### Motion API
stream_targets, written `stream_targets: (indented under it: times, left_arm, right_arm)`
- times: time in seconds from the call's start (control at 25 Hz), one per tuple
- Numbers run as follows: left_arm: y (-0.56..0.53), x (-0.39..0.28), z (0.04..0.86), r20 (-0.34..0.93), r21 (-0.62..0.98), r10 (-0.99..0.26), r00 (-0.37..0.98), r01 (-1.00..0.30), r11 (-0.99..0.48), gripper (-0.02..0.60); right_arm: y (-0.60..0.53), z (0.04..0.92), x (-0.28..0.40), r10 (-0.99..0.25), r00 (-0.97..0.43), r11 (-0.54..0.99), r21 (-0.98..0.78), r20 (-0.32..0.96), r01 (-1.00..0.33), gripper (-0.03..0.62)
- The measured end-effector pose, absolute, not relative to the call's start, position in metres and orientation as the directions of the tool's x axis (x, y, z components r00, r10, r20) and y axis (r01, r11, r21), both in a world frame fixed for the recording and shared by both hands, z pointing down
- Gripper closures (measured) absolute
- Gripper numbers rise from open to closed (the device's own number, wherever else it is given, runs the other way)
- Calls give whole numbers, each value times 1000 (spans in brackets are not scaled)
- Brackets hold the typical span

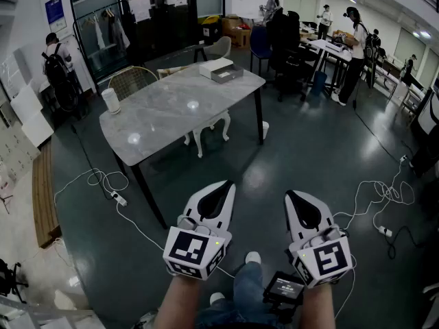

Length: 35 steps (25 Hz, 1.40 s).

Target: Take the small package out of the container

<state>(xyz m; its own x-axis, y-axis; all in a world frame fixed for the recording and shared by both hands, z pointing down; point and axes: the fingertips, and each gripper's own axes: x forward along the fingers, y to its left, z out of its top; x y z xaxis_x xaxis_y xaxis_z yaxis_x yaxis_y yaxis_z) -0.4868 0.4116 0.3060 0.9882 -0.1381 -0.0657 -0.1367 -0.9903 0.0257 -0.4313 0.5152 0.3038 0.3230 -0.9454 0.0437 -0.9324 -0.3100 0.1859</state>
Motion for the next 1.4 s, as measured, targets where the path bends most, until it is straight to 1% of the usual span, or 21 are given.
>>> stream_targets:
  times: [0.24, 0.36, 0.48, 0.6, 0.72, 0.92, 1.12, 1.4]
  left_arm:
    - [415, -485, 303, -68, 17, -132, 989, -131, -991, 569]
    - [410, -476, 303, -63, 18, -135, 989, -135, -991, 569]
    - [401, -460, 302, -61, 10, -143, 988, -143, -990, 569]
    - [386, -436, 301, -61, 2, -159, 985, -159, -987, 569]
    - [366, -403, 298, -60, -9, -180, 982, -181, -983, 569]
    - [339, -339, 278, -94, -29, -213, 973, -216, -976, 569]
    - [330, -290, 275, -106, -13, -241, 965, -244, -970, 569]
    - [313, -248, 290, -73, -1, -261, 963, -262, -965, 569]
  right_arm:
    - [518, 302, -430, -943, 329, -315, 189, 50, -930, 569]
    - [515, 304, -419, -940, 336, -321, 186, 53, -929, 569]
    - [508, 302, -398, -941, 337, -331, 139, 23, -933, 569]
    - [494, 302, -368, -947, 321, -318, 107, 11, -942, 569]
    - [471, 302, -334, -955, 296, -292, 120, 19, -949, 569]
    - [434, 290, -280, -977, 211, -205, 148, 25, -968, 569]
    - [417, 285, -241, -988, 149, -141, 175, 34, -974, 569]
    - [404, 298, -185, -987, 155, -145, 152, 50, -978, 569]
